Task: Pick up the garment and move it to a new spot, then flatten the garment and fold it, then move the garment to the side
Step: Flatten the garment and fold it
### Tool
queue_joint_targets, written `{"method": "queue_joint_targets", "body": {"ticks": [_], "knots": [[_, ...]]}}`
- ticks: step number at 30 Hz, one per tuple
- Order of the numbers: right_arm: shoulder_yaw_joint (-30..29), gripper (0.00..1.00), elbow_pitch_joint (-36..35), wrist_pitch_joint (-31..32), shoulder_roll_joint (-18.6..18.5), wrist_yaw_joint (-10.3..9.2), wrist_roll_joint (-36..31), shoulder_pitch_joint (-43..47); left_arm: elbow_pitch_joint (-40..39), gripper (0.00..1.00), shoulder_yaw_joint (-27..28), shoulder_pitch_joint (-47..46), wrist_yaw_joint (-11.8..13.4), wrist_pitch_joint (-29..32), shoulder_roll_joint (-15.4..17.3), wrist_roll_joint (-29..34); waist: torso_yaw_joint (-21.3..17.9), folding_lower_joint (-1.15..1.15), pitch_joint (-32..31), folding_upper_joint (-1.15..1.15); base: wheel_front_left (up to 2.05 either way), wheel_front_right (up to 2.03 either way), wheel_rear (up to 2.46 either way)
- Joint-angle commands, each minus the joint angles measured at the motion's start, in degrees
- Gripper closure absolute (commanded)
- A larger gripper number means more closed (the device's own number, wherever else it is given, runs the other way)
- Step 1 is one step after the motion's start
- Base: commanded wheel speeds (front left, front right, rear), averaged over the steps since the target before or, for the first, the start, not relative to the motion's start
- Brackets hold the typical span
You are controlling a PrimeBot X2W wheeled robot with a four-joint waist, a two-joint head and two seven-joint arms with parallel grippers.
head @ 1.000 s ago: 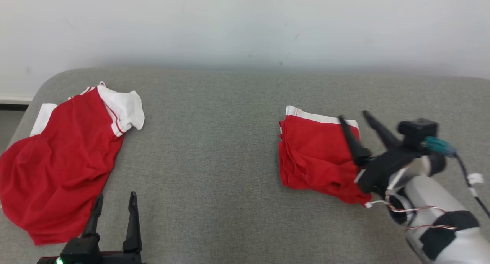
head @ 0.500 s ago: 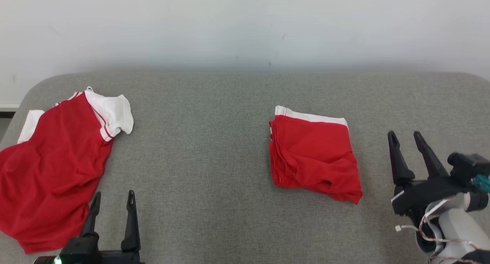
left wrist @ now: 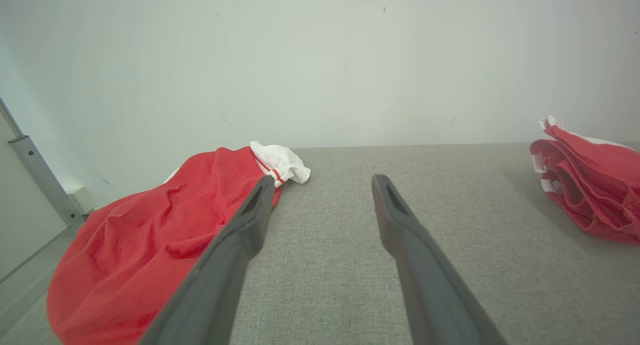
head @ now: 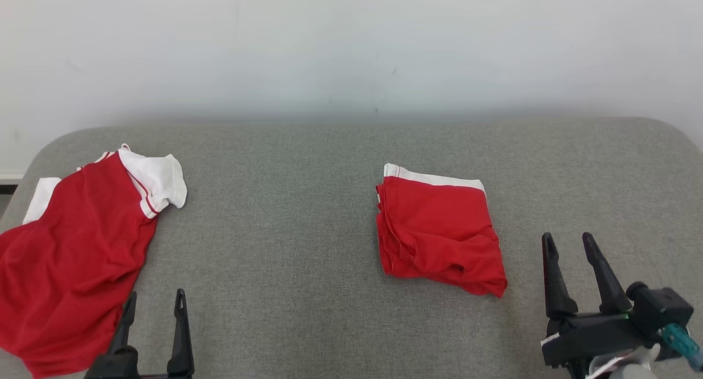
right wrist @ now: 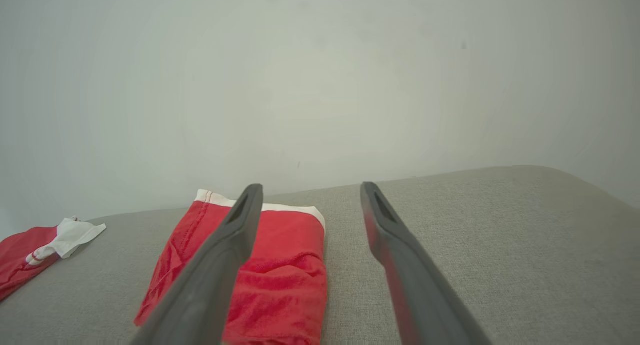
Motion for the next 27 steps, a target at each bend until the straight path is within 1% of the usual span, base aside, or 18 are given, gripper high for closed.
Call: {"method": "queue_joint_targets", "body": {"ticks": [1,5,10,11,15,24,27], "knots": [[-0.5,0.00,-1.1,-0.2,0.7,-0.12,-1.1,1.2,0.2,0.00,0.2,0.8,0.1,-0.2,0.4,0.5,-0.2,0.00,-0.4,0.00,0.00,0.00,0.00],[-1.3,0.00,-3.6,-0.3,3.2,-0.12,-3.7,4.4,0.3,0.00,0.3,1.3,0.4,-0.2,0.6,0.7,-0.3,0.00,-0.9,0.00,0.00,0.00,0.00],[-0.9,0.00,-4.4,-0.3,4.7,-0.12,-6.3,6.7,0.5,0.00,-0.1,2.1,0.8,-0.2,1.0,1.5,-0.7,0.00,-1.7,0.00,0.00,0.00,0.00],[-0.7,0.00,-4.4,-0.3,4.6,-0.12,-7.6,7.1,0.5,0.00,-0.2,2.4,0.9,-0.2,1.0,1.8,-0.8,0.00,-1.8,0.00,0.00,0.00,0.00],[-1.6,0.00,-4.8,-0.3,5.6,-0.12,-8.0,7.8,0.0,0.00,-0.8,3.1,1.0,-0.2,1.2,2.2,-0.7,0.00,-2.3,0.00,0.00,0.00,0.00],[-3.3,0.00,-3.9,-0.3,6.0,-0.12,-10.3,8.8,-1.2,0.00,-1.2,4.5,0.3,-0.2,2.7,1.5,0.1,0.00,-2.9,0.00,0.00,0.00,0.00],[-3.1,0.00,-3.4,-0.3,6.2,-0.12,-10.2,9.0,-1.5,0.00,-0.7,4.7,0.8,-0.2,2.9,1.1,0.4,0.00,-3.0,0.00,0.00,0.00,0.00]]}}
